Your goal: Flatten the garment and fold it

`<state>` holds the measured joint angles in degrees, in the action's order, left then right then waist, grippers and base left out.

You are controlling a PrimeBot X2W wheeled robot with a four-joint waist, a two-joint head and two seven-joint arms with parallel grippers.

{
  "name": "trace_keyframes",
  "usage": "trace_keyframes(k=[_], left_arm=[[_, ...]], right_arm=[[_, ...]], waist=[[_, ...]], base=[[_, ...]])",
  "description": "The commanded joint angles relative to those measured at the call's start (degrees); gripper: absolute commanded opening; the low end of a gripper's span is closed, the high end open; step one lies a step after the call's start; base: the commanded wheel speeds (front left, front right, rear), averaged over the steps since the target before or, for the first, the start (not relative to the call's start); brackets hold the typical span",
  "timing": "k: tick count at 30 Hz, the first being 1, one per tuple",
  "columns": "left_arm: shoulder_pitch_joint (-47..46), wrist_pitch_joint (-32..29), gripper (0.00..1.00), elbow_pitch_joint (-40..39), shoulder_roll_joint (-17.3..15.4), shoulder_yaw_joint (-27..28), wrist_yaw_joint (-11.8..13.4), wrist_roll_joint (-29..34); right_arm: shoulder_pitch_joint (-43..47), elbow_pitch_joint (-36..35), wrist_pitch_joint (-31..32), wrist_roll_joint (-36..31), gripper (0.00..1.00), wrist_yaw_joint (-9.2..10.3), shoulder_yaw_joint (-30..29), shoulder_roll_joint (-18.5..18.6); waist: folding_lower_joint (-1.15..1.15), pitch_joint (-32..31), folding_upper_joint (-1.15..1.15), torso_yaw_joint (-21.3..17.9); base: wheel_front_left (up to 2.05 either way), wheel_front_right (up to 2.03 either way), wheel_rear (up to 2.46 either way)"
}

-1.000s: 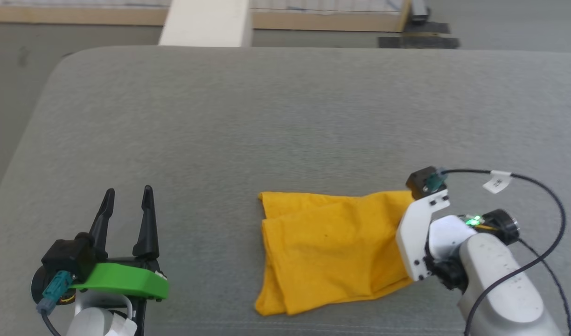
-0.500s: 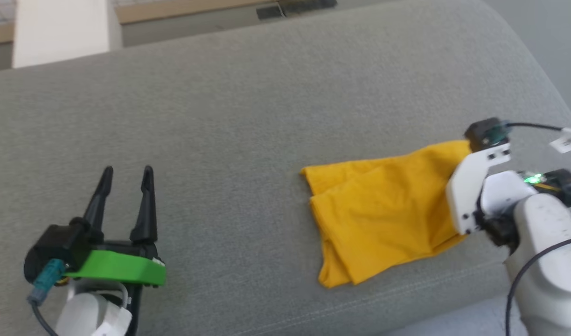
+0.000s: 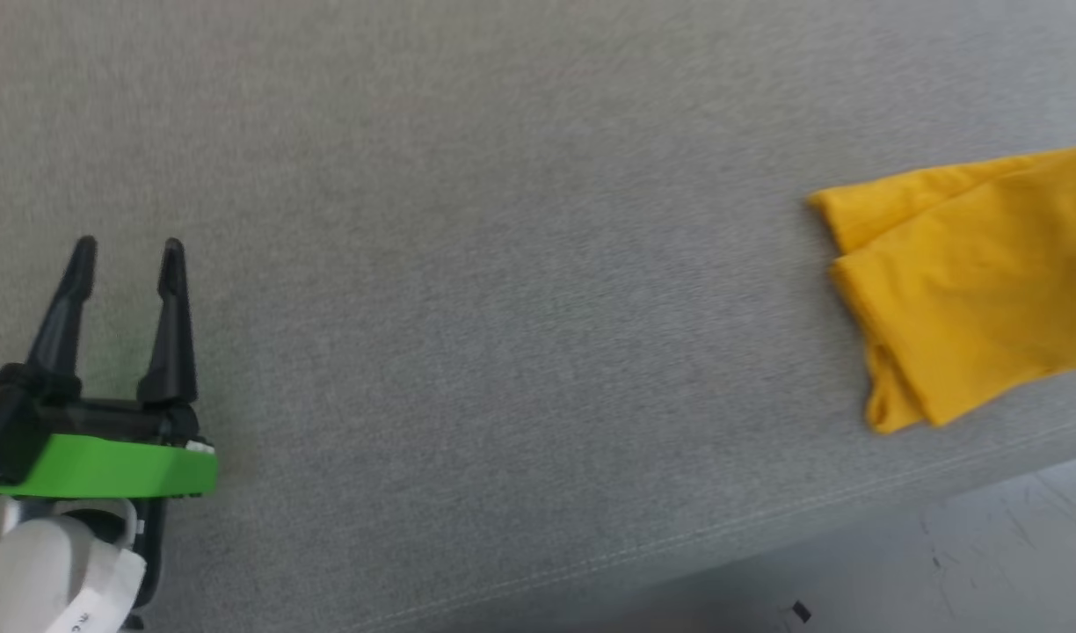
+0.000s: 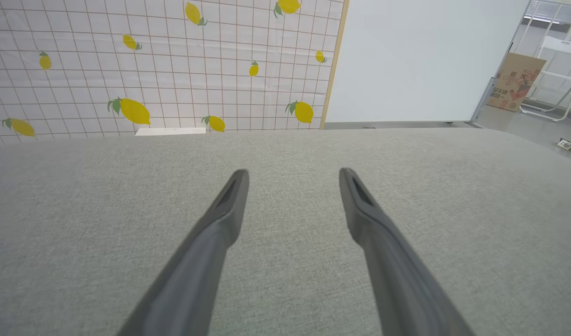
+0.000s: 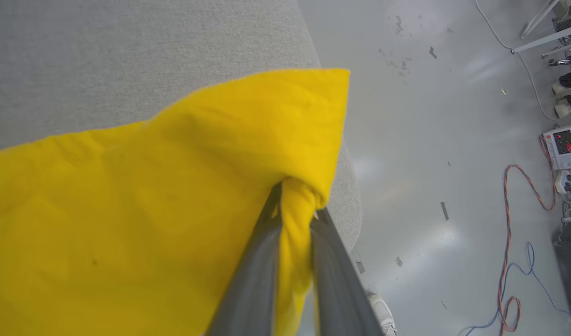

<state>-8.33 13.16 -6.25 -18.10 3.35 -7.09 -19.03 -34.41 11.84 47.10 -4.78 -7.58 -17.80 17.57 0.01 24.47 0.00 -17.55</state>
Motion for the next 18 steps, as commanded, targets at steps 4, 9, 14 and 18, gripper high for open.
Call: trace_keyframes(k=[4,9,14,18], left_arm=[[-0.5,-0.7,1.0,-2.3,-2.4,1.4,-0.4,-0.5],[-0.1,-1.1,1.0,-3.4,-3.4,1.9,-0.4,-0.8],[-0.1,-1.5,1.0,-3.6,-3.7,1.7,-0.3,-0.9],[-0.1,-1.6,1.0,-2.7,-3.6,0.9,-0.2,-0.8]], right_arm=[[-2.2,-3.6,1.3,-3.3,0.0,0.09,-8.6,2.0],[-3.2,-5.3,1.8,-5.8,0.0,0.09,-15.6,2.5],[-4.0,-6.9,0.7,-8.0,1.0,0.09,-19.2,1.3],[-4.3,-7.3,-0.3,-7.9,1.0,0.09,-19.1,0.9]], waist=[[-0.01,10.2,0.0,6.2],[-0.01,11.6,0.0,6.6],[-0.01,11.8,0.0,6.2],[-0.01,10.3,0.0,5.9]], base=[[0.0,0.0,0.0],[0.0,0.0,0.0],[0.0,0.0,0.0],[0.0,0.0,0.0]])
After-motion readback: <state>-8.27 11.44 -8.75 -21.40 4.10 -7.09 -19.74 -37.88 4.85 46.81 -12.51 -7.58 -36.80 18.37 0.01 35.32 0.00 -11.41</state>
